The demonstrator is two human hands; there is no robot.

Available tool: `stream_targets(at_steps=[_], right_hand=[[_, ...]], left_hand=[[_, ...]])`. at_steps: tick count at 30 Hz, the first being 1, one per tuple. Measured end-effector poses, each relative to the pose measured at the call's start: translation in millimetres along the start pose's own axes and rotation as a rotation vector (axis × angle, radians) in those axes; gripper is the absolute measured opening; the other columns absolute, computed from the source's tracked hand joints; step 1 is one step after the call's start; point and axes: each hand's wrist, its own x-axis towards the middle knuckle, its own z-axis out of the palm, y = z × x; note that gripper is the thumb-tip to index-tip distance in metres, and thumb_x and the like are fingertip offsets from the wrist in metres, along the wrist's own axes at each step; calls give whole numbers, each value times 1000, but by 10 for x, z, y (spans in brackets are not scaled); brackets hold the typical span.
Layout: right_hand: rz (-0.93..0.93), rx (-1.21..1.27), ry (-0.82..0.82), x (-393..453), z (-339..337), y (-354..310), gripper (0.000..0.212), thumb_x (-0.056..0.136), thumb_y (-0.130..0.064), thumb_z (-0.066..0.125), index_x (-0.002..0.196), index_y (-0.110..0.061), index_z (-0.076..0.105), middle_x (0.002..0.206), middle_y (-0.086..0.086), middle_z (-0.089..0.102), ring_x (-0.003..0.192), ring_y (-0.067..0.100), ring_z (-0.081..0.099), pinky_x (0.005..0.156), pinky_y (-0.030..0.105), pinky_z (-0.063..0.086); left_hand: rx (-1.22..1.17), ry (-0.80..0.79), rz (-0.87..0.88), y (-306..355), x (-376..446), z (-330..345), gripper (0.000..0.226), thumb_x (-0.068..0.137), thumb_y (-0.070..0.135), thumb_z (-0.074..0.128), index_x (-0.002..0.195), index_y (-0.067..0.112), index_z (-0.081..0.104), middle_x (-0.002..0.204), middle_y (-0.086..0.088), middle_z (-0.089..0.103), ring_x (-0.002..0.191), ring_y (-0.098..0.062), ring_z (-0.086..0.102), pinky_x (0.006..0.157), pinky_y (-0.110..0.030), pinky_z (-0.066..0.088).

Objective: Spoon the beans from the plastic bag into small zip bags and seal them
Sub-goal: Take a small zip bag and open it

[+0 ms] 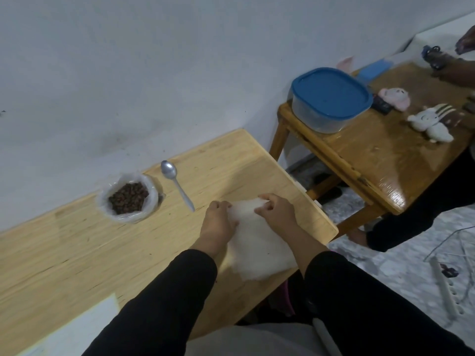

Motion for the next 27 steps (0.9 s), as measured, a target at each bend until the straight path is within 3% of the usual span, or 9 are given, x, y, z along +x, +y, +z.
stream_targets(at_steps=[4,8,10,13,18,21,23,25,27], right_hand=[[-75,153,-76,49,-112,-274,41,84,-16,65,124,-19,59,88,9,63,82,17,57,78,28,48],[-182,235,-209,131,-170,-672,41,84,-11,66,124,-18,58,80,9,55,70,11,54,63,17,45],[-245,269,-274,142,-159,-928,39,83,-9,67,122,-14,60,77,10,57,63,8,54,56,13,43],[-321,322,-324,101,-45,-1361,29,83,-8,68,112,-12,66,71,2,60,52,-3,53,52,8,40],[-527,439,-327,-20,338,-1990,18,81,-8,69,95,-21,70,86,-6,69,77,4,63,71,16,47],[-612,491,-338,-152,581,-2236,20,82,-10,69,86,-29,71,91,-12,71,93,8,65,88,25,49],[-658,472,-373,-249,738,-2338,23,84,-11,67,85,-33,71,92,-15,72,97,4,65,91,25,48],[-687,418,-419,-324,883,-2391,23,85,-13,66,89,-34,72,96,-17,72,99,1,64,94,26,49],[-686,341,-455,-375,1002,-2401,20,83,-19,67,97,-33,72,102,-17,71,103,2,63,98,31,49]], left_hand=[[-182,83,6,-10,32,-269,27,89,20,60,115,13,57,108,-3,57,100,-20,56,79,-21,40],[-382,234,98,-66,-4,-722,8,89,14,58,94,17,63,87,6,64,81,-11,59,65,-6,41],[-442,304,109,-110,-22,-961,10,89,10,59,91,20,62,86,6,63,80,-9,58,67,-4,42],[-498,459,94,-155,-75,-1333,11,88,11,62,94,20,63,90,6,64,86,-11,60,79,-17,46],[-588,813,-120,-214,-306,-1886,38,86,34,65,120,19,55,102,4,60,95,-10,55,81,-18,37],[-827,800,-220,-249,-441,-2109,50,88,46,57,129,18,47,92,5,63,91,-13,63,88,-31,48],[-1050,776,-221,-299,-534,-2216,58,88,47,58,134,14,42,92,3,65,89,-14,68,92,-38,52],[-1187,760,-224,-378,-621,-2306,61,86,41,63,135,13,41,100,-4,67,91,-15,68,91,-34,52],[-1222,770,-249,-480,-691,-2357,49,87,28,66,128,8,49,105,-10,68,87,-15,69,84,-29,53]])
